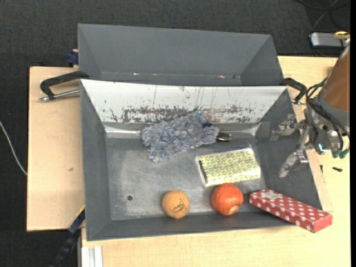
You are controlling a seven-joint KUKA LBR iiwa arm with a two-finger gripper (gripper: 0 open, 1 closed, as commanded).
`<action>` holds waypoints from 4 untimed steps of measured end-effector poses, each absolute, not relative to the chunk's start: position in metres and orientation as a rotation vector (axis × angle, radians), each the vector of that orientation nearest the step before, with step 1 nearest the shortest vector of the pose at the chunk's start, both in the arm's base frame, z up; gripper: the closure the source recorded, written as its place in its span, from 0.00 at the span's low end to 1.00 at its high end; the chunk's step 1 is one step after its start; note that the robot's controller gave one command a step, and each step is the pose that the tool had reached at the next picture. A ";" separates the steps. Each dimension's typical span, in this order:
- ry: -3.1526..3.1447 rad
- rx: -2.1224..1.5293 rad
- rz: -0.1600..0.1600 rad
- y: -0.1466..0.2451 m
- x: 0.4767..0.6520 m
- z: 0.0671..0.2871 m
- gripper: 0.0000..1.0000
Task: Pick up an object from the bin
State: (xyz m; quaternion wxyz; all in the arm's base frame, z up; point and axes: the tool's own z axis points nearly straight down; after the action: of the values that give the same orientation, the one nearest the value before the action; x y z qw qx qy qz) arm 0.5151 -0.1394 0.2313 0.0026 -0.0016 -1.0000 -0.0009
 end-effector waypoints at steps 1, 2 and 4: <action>-3.140 -0.004 -0.001 -0.139 0.516 0.233 0.00; -3.148 0.151 0.005 -0.133 0.515 0.216 0.00; -3.122 0.406 0.000 -0.057 0.572 0.166 1.00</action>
Offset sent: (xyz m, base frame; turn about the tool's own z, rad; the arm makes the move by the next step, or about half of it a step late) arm -0.0132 0.0282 -0.0888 -0.3907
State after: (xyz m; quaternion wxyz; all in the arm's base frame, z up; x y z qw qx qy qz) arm 0.5719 -0.0572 0.1660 -0.0031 0.1290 -0.9916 0.0000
